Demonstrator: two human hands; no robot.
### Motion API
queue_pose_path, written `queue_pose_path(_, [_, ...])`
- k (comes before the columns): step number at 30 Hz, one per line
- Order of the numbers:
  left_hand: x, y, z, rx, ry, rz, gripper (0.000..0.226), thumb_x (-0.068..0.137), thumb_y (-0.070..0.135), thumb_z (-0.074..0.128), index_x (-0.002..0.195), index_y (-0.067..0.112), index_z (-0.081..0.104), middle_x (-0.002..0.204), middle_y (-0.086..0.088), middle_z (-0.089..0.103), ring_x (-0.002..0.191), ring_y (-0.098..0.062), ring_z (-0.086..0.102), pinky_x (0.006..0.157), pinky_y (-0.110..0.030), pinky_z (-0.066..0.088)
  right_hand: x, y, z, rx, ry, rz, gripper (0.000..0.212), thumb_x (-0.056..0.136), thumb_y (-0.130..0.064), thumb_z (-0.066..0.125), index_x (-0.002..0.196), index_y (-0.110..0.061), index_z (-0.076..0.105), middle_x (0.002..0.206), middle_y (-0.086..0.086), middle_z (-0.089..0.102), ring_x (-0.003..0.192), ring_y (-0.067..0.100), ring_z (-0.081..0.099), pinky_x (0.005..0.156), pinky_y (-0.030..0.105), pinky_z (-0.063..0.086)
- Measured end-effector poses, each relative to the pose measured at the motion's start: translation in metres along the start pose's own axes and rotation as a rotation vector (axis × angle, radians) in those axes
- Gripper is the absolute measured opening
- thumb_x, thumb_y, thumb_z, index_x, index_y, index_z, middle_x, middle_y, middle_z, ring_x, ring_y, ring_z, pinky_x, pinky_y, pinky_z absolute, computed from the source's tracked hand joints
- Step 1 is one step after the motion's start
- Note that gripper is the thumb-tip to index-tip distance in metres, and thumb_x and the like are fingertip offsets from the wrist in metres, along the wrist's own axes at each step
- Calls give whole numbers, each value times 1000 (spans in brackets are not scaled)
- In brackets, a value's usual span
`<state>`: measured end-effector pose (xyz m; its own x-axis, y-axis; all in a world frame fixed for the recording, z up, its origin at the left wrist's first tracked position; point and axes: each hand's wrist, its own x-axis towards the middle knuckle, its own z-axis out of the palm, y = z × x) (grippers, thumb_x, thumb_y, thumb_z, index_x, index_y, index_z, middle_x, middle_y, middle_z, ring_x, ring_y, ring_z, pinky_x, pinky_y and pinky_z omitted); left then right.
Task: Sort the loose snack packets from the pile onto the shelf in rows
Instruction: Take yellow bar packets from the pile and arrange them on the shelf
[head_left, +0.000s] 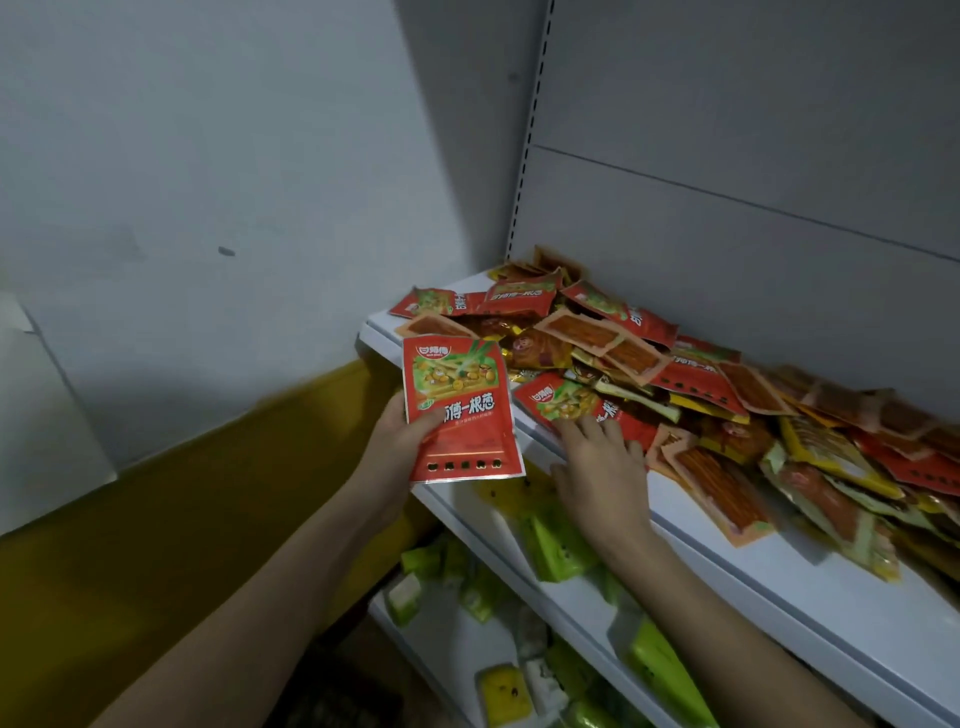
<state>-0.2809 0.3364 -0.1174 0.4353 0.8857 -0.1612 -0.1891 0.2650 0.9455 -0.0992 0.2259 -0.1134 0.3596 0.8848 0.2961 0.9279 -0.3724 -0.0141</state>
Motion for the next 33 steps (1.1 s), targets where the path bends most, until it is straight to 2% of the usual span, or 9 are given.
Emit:
queue_pose_path(4, [11, 5, 6, -69, 51, 17, 69, 95, 20, 66, 153, 32, 30, 120, -4, 68, 90, -23, 76, 74, -42, 61, -2, 5, -2, 52, 44, -46, 42, 81, -6, 70, 122, -16, 65, 117, 6, 63, 107, 29, 55, 75, 41, 46])
queue_pose_path(8, [13, 9, 14, -81, 31, 51, 86, 95, 18, 65, 154, 50, 11, 123, -3, 65, 95, -26, 75, 77, -48, 61, 1, 14, -12, 104, -43, 66, 56, 91, -34, 64, 142, -21, 46, 143, 1, 50, 130, 24, 44, 103, 39, 41])
queue_pose_path(11, [12, 8, 11, -7, 5, 85, 66, 98, 20, 61, 150, 46, 29, 123, -2, 65, 97, -24, 75, 78, -46, 62, 0, 12, -19, 55, -69, 56, 52, 93, -39, 61, 140, -25, 44, 141, -2, 51, 129, 21, 44, 100, 37, 40])
queue_pose_path(14, [13, 8, 5, 56, 21, 81, 30, 103, 22, 55, 129, 35, 62, 121, -4, 67, 94, -23, 75, 75, -38, 61, -4, 11, -19, 67, -50, 30, 48, 92, -32, 63, 137, -29, 48, 138, -5, 51, 129, 21, 43, 98, 38, 39])
queue_pose_path(16, [13, 8, 3, 48, 52, 86, 23, 103, 22, 53, 118, 30, 69, 121, -6, 67, 95, -23, 74, 75, -37, 61, -5, 11, -22, 162, -17, 36, 40, 91, -24, 62, 129, -30, 58, 130, -6, 57, 122, 19, 49, 97, 39, 43])
queue_pose_path(23, [13, 25, 12, -36, 94, 88, 23, 103, 23, 55, 116, 25, 74, 117, -6, 70, 95, -24, 75, 77, -38, 61, 7, 15, -63, 550, 316, 212, 16, 91, -24, 65, 106, -23, 70, 100, -7, 69, 83, 11, 62, 66, 29, 50])
queue_pose_path(28, [-1, 33, 37, 118, -58, 129, 23, 103, 28, 54, 114, 32, 73, 121, -3, 68, 102, -24, 72, 79, -38, 61, 15, -3, -84, 670, 446, 192, 21, 91, -16, 63, 111, -19, 67, 109, -11, 62, 100, 9, 58, 82, 28, 49])
queue_pose_path(31, [-10, 32, 53, 82, -169, 132, 29, 95, 40, 59, 117, 24, 71, 113, -5, 74, 102, -23, 72, 95, -45, 56, 17, -23, -77, 561, 394, 84, 22, 91, -21, 63, 112, -19, 67, 109, -9, 60, 103, 10, 55, 83, 27, 47])
queue_pose_path(33, [-11, 30, 60, -46, -224, 71, 46, 85, 48, 64, 121, 21, 68, 115, -5, 74, 108, -22, 70, 96, -43, 54, 16, -36, -70, 482, 329, -20, 24, 90, -22, 63, 114, -21, 66, 109, -8, 58, 103, 10, 51, 83, 25, 43])
